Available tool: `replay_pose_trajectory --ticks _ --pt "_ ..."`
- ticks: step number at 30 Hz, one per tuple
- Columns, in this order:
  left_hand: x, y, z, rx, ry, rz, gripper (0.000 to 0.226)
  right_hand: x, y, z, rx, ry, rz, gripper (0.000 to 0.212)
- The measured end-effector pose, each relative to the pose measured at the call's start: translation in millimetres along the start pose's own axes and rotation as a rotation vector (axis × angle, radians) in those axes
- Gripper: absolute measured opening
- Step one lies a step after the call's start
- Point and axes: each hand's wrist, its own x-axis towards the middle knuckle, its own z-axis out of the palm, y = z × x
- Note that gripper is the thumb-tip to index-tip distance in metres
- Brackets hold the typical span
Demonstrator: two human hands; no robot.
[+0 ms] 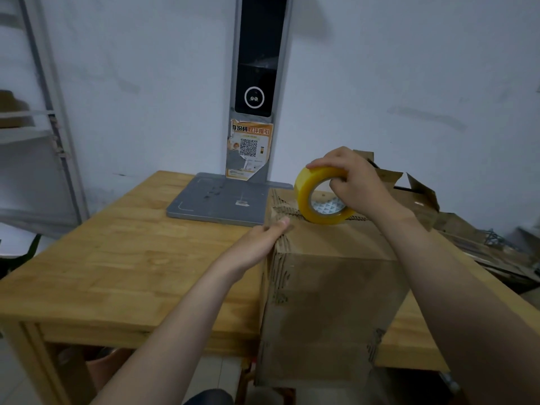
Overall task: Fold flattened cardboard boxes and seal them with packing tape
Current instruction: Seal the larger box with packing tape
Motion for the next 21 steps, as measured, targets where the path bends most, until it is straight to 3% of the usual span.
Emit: replay_pose_trajectory --ticks 3,5,7,10,21 --pt "2.1 10.8 -8.9 0.124 0.009 0.069 0.074 -0.7 1.2 -0.9 0.045 -0.012 -0.006 0.067" --pt "10.2 21.8 -16.1 0.356 0.033 0.149 0.084 0.6 2.2 -1.5 0.074 -0.028 -0.01 0.065" --pt "23.8 26.5 -21.5 0.564 -0.054 0.175 0.08 2.2 3.6 -2.7 0.096 -0.054 -0.01 0.064" --pt "43.6 24.5 -24.6 0.76 -0.181 0.131 0.072 -0.2 8.9 -7.8 0.21 -0.083 -0.061 0.067" --pt "51.0 60.5 0.8 1.169 -0.128 -0.129 0.093 -14.8 42.5 -11.5 0.535 -0.125 0.035 0.071"
